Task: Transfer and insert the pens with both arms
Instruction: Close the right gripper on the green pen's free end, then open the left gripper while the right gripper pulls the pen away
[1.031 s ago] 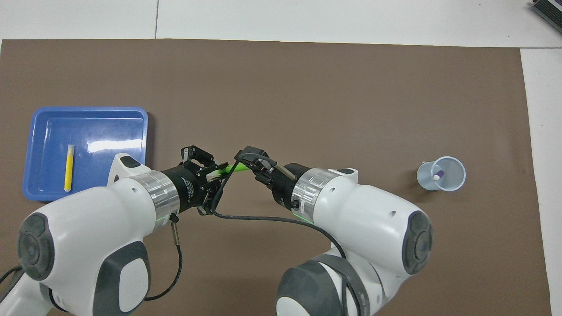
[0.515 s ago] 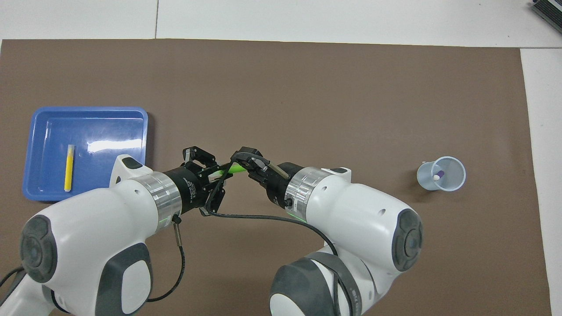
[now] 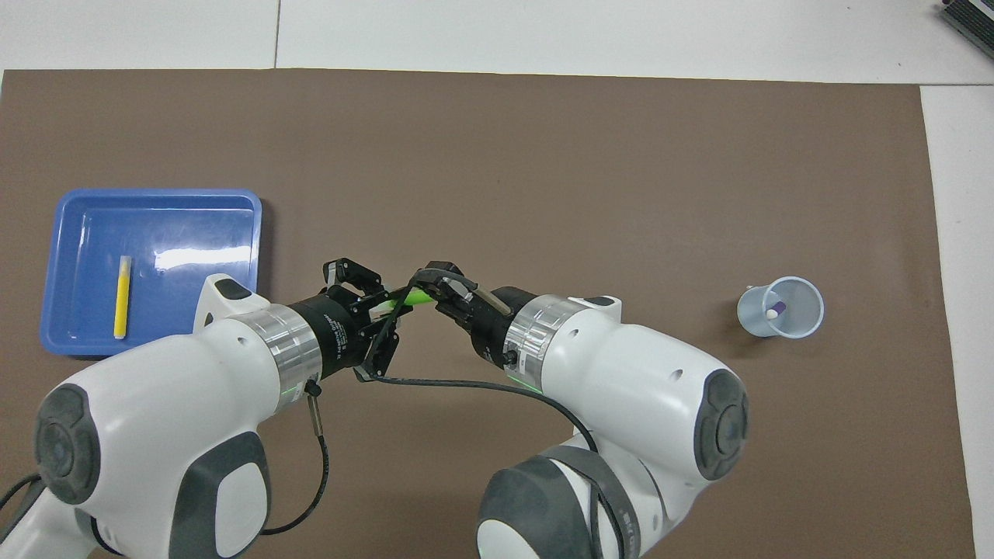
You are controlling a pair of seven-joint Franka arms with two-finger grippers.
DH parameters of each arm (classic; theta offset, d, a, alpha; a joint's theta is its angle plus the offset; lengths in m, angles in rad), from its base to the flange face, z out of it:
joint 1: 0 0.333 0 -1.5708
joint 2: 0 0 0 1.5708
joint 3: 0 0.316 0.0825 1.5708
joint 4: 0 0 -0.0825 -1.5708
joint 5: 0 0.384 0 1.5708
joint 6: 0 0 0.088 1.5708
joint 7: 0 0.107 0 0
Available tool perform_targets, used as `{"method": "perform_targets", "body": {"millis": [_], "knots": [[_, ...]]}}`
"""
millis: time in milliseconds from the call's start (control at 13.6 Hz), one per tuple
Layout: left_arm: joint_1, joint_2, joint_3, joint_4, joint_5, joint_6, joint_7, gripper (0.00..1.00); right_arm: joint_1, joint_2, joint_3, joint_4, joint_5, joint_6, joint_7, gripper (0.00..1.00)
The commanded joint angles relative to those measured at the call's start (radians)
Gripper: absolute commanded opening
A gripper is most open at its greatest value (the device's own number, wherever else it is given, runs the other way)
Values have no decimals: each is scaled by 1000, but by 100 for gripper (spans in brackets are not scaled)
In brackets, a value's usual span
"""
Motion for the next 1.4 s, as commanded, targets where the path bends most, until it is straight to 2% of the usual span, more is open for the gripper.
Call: {"method": "perform_targets", "body": {"millis": [0,74,147,295,368,884,957,1031,1178,1325], "knots": [[-14,-34,3,-36,-13,21,-23,0,-2,-3,2,6,20,1,15,40],[-14,-34,3,-36,-13,21,-23,0,-2,-3,2,6,20,1,15,37],[-14,-34,3,-36,-13,21,-23,0,-2,-3,2,6,21,0,13,29],[-14,-34,3,-36,-13,21,-23,0,-5,-3,2,6,21,0,12,4],[-14,-34,3,-36,-13,21,-23,0,-8,-2,2,6,26,-2,18,0],[-14,-32,3,-36,-7,30,-17,0,-13,-2,0,6,61,1,23,0],[-14,-32,5,-36,-4,33,-17,36,-13,-2,0,6,61,0,23,0],[-9,-34,3,-36,-4,38,-17,67,-13,-2,0,6,61,-3,20,0],[-3,-34,3,-36,-4,38,-17,69,-14,-5,0,5,60,-14,7,0],[-1,-34,3,-36,-3,38,-9,68,-25,-11,-6,0,57,-90,-70,0]]}}
